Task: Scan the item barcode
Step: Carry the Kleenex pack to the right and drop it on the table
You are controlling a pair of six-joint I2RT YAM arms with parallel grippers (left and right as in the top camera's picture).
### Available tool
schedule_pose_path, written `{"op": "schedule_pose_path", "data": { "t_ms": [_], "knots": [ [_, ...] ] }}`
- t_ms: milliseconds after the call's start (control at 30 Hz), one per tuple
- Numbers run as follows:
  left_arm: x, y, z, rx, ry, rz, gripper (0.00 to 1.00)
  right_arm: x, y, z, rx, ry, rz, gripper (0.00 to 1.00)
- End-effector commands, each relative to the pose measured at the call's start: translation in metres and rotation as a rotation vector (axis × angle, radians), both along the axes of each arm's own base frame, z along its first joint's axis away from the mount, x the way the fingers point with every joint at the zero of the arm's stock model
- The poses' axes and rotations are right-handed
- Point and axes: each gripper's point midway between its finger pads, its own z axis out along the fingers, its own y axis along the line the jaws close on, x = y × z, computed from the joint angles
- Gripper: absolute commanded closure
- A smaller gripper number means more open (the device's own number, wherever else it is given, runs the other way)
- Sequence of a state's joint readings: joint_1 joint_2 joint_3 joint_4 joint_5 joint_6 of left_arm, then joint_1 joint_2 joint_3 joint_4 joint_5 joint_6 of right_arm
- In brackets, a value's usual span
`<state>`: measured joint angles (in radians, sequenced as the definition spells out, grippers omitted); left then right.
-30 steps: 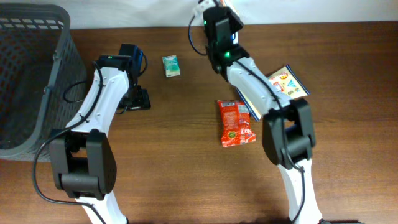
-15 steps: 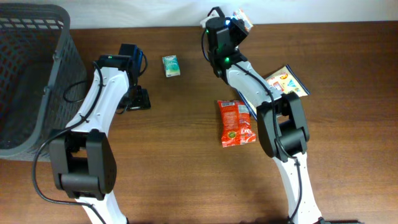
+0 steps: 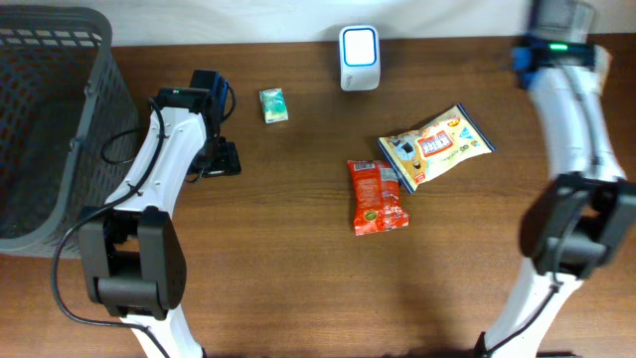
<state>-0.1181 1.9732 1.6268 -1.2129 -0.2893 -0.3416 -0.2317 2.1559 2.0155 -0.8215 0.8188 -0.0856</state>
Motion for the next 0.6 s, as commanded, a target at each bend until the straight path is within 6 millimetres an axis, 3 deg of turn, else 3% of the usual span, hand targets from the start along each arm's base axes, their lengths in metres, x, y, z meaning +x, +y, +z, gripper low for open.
{"op": "schedule_pose_path", "data": {
  "t_ms": [0,100,267,367,433,467,533,567],
  "knots": [
    [-0.001,0.004,-0.003,0.014,0.006,0.016,0.01,-0.027,-0.026,-0.052,0.418,-0.197,-0.169,0.96],
    [-0.001,0.004,-0.003,0.014,0.006,0.016,0.01,-0.049,-0.048,-0.075,0.629,-0.247,-0.208,0.96],
    [-0.001,0.004,-0.003,0.014,0.006,0.016,0.01,-0.106,-0.089,-0.115,0.717,-0.255,-0.373,0.96],
    [-0.001,0.004,-0.003,0.014,0.006,0.016,0.01,-0.111,-0.091,-0.134,0.802,-0.299,-0.371,0.96],
    [-0.001,0.004,-0.003,0.014,0.006,0.016,0.01,-0.110,-0.090,-0.135,0.834,-0.319,-0.361,0.96],
    [-0.001,0.004,-0.003,0.014,0.006,0.016,0.01,-0.107,-0.088,-0.133,0.844,-0.330,-0.351,0.87],
    [-0.001,0.004,-0.003,0.015,0.006,0.016,0.01,-0.102,-0.085,-0.126,0.859,-0.357,-0.352,0.53],
    [-0.001,0.004,-0.003,0.014,0.006,0.016,0.01,-0.101,-0.084,-0.122,0.862,-0.373,-0.367,0.43]
  ]
}}
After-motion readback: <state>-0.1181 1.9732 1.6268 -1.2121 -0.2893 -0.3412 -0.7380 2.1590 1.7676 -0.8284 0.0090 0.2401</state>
